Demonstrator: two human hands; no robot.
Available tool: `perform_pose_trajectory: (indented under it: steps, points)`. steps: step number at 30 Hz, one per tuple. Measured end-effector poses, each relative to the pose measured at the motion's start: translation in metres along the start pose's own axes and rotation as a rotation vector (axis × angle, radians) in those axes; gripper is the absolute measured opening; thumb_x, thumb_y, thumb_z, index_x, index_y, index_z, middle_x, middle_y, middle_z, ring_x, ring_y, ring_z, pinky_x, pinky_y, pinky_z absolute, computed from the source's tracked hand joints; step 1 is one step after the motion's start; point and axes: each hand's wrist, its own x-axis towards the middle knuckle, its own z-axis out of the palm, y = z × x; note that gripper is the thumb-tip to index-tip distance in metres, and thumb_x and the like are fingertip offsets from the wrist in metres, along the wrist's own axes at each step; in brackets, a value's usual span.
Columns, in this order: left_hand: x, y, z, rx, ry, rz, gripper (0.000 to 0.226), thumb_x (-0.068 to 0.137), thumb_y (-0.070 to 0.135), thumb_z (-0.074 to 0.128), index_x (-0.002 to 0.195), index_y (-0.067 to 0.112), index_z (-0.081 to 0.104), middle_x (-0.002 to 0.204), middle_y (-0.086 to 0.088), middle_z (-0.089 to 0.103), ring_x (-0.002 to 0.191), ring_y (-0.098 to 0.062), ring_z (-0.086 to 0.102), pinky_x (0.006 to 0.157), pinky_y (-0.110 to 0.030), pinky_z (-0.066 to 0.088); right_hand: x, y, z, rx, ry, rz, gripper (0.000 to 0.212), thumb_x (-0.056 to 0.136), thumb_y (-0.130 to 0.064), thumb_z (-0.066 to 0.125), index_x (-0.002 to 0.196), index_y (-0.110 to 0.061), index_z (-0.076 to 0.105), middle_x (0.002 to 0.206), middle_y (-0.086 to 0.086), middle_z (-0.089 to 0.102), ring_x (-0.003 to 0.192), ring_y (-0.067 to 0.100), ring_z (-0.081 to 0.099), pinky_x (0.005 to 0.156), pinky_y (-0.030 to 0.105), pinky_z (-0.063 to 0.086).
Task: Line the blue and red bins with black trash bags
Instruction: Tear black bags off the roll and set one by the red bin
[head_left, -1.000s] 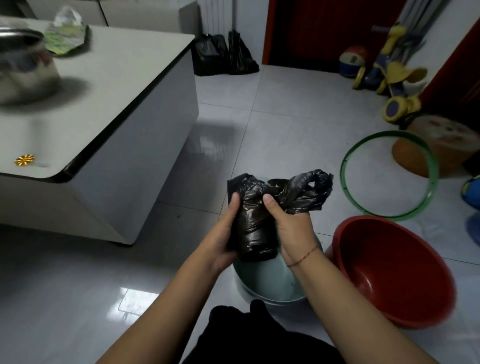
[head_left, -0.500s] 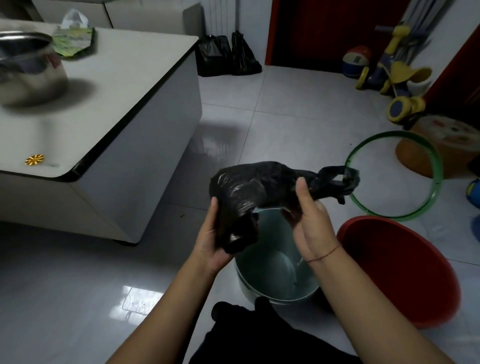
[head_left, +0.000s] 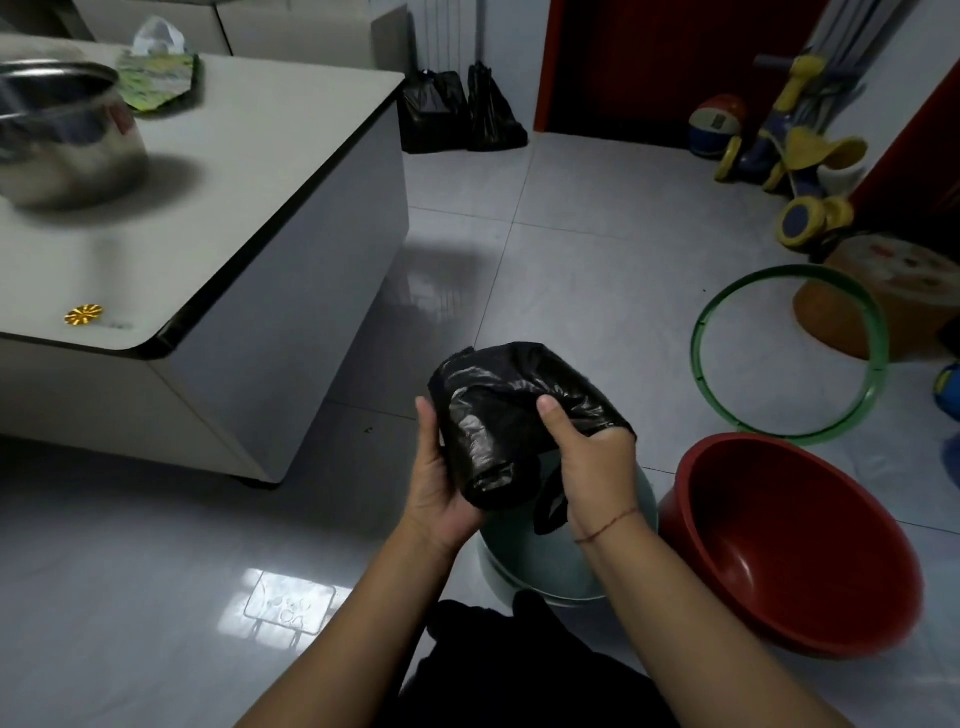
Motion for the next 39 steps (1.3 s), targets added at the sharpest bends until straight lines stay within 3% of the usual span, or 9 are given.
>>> perform_pose_trajectory:
  steps: [5, 10, 12, 15, 21, 25, 28, 34, 39]
  points:
    - [-0.004, 0.008, -0.008, -0.005, 0.009, 0.076, 0.073, 0.067, 0.053, 0.073, 0.122, 0.006, 0.063, 0.124, -0.017, 0.064, 0.114, -0.031, 0.061, 0.095, -0.046, 0.050, 0.018, -0.014, -0.023, 0.076, 0.146, -0.020, 0.013, 0.080, -0.022, 0.071, 0.089, -0.013, 0.069, 0.093, 0.006, 0.072, 0.097, 0.025, 0.068, 0.089, 0.036, 0.054]
    - [0.001, 0.001, -0.006, 0.132, 0.067, 0.017, 0.069, 0.071, 0.043, 0.076, 0.125, 0.003, 0.060, 0.133, -0.019, 0.058, 0.124, -0.031, 0.054, 0.103, -0.045, 0.044, 0.006, -0.007, -0.017, 0.201, -0.139, 0.083, 0.057, 0.063, -0.051, 0.076, 0.100, -0.008, 0.071, 0.103, 0.008, 0.074, 0.099, 0.022, 0.069, 0.089, 0.035, 0.053]
    - [0.003, -0.004, -0.006, 0.240, 0.088, -0.005, 0.064, 0.073, 0.045, 0.074, 0.122, 0.005, 0.063, 0.130, -0.018, 0.060, 0.123, -0.030, 0.055, 0.104, -0.043, 0.044, -0.005, 0.001, -0.008, 0.182, -0.254, 0.074, 0.045, 0.060, -0.049, 0.080, 0.094, -0.020, 0.076, 0.101, 0.001, 0.075, 0.098, 0.016, 0.070, 0.082, 0.026, 0.055]
    - [0.003, -0.005, -0.004, 0.273, 0.082, -0.031, 0.067, 0.070, 0.047, 0.076, 0.120, 0.004, 0.064, 0.128, -0.020, 0.061, 0.122, -0.031, 0.055, 0.102, -0.043, 0.045, -0.012, 0.012, -0.003, 0.155, -0.223, 0.018, 0.016, 0.070, -0.024, 0.080, 0.085, -0.026, 0.077, 0.094, -0.001, 0.076, 0.092, 0.015, 0.072, 0.074, 0.020, 0.055]
    - [-0.006, -0.005, -0.008, 0.028, -0.087, -0.033, 0.089, 0.073, 0.056, 0.066, 0.138, 0.001, 0.044, 0.145, -0.024, 0.042, 0.137, -0.036, 0.036, 0.115, -0.051, 0.024, -0.008, 0.014, -0.013, 0.118, -0.104, 0.061, 0.036, 0.069, -0.032, 0.079, 0.098, -0.013, 0.073, 0.098, 0.006, 0.075, 0.093, 0.021, 0.071, 0.089, 0.042, 0.055]
    - [-0.007, -0.005, -0.012, -0.026, -0.115, 0.009, 0.082, 0.075, 0.062, 0.056, 0.134, 0.006, 0.051, 0.136, -0.021, 0.054, 0.129, -0.036, 0.048, 0.110, -0.050, 0.035, 0.005, 0.009, -0.024, 0.101, -0.003, 0.040, 0.028, 0.075, -0.028, 0.076, 0.097, -0.010, 0.073, 0.095, 0.007, 0.076, 0.094, 0.026, 0.071, 0.085, 0.041, 0.056]
    - [-0.008, 0.001, -0.015, 0.013, -0.090, 0.067, 0.070, 0.071, 0.057, 0.066, 0.121, 0.007, 0.064, 0.122, -0.016, 0.066, 0.116, -0.031, 0.060, 0.098, -0.048, 0.048, 0.017, 0.008, -0.037, 0.162, 0.051, 0.007, 0.016, 0.078, -0.021, 0.074, 0.090, -0.011, 0.074, 0.089, 0.005, 0.076, 0.092, 0.026, 0.071, 0.074, 0.030, 0.056]
    - [-0.015, 0.012, -0.032, 0.091, 0.050, 0.068, 0.065, 0.068, 0.047, 0.076, 0.119, 0.007, 0.066, 0.123, -0.015, 0.065, 0.115, -0.031, 0.061, 0.093, -0.049, 0.050, 0.031, 0.002, -0.056, 0.197, 0.114, -0.018, 0.028, 0.081, -0.016, 0.071, 0.102, 0.001, 0.068, 0.104, 0.015, 0.071, 0.102, 0.030, 0.067, 0.092, 0.041, 0.052]
    - [-0.022, 0.035, -0.069, 0.167, 0.352, 0.136, 0.033, 0.087, 0.030, 0.057, 0.108, 0.009, 0.071, 0.111, -0.012, 0.071, 0.102, -0.026, 0.068, 0.085, -0.046, 0.055, 0.040, 0.005, -0.074, 0.235, 0.131, -0.003, 0.015, 0.080, -0.015, 0.071, 0.091, -0.004, 0.071, 0.091, 0.008, 0.075, 0.090, 0.023, 0.071, 0.077, 0.033, 0.056]
